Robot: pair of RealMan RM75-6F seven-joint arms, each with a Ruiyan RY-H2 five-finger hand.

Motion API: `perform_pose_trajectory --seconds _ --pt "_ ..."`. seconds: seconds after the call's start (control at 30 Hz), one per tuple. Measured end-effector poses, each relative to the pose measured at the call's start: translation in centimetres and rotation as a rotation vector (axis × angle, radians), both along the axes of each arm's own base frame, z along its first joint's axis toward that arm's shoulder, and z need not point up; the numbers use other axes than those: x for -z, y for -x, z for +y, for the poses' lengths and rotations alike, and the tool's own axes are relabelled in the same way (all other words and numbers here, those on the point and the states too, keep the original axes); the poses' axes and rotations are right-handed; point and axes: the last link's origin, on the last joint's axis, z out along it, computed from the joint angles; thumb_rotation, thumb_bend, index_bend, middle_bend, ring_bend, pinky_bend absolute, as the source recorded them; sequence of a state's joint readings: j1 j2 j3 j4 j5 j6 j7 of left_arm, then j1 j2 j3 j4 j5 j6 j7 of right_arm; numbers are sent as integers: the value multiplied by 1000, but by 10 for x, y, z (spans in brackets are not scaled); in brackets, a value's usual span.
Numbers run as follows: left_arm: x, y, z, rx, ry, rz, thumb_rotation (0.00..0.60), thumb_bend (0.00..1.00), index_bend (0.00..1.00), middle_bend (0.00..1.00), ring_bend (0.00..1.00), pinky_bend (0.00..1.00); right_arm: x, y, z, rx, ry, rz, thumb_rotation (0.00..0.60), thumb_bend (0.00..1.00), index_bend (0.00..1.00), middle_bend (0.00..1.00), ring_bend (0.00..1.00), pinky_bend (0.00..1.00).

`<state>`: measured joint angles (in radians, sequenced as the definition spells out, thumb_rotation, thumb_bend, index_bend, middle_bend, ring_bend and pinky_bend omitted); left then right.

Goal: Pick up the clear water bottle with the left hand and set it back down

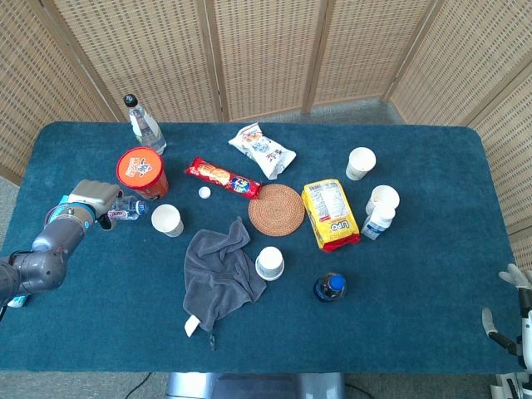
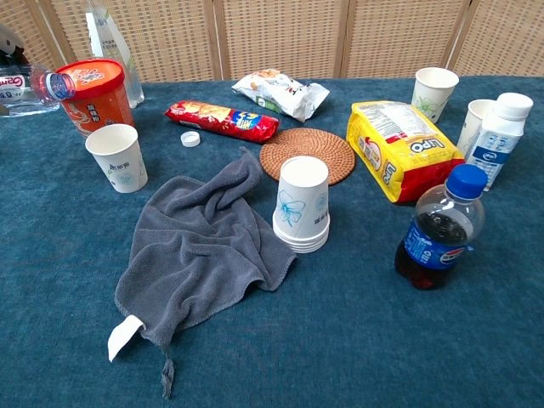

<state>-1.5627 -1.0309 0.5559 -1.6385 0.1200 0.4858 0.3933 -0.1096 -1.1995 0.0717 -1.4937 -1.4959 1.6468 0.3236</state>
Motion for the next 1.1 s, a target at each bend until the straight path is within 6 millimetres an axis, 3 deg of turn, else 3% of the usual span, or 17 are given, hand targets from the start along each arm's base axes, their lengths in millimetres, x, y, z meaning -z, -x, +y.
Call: perform_pose_trajectory --seconds 1.1 --pt "8 -19 12 32 34 124 600 522 368 336 360 458 1 9 1 29 4 -13 600 446 0 241 5 233"
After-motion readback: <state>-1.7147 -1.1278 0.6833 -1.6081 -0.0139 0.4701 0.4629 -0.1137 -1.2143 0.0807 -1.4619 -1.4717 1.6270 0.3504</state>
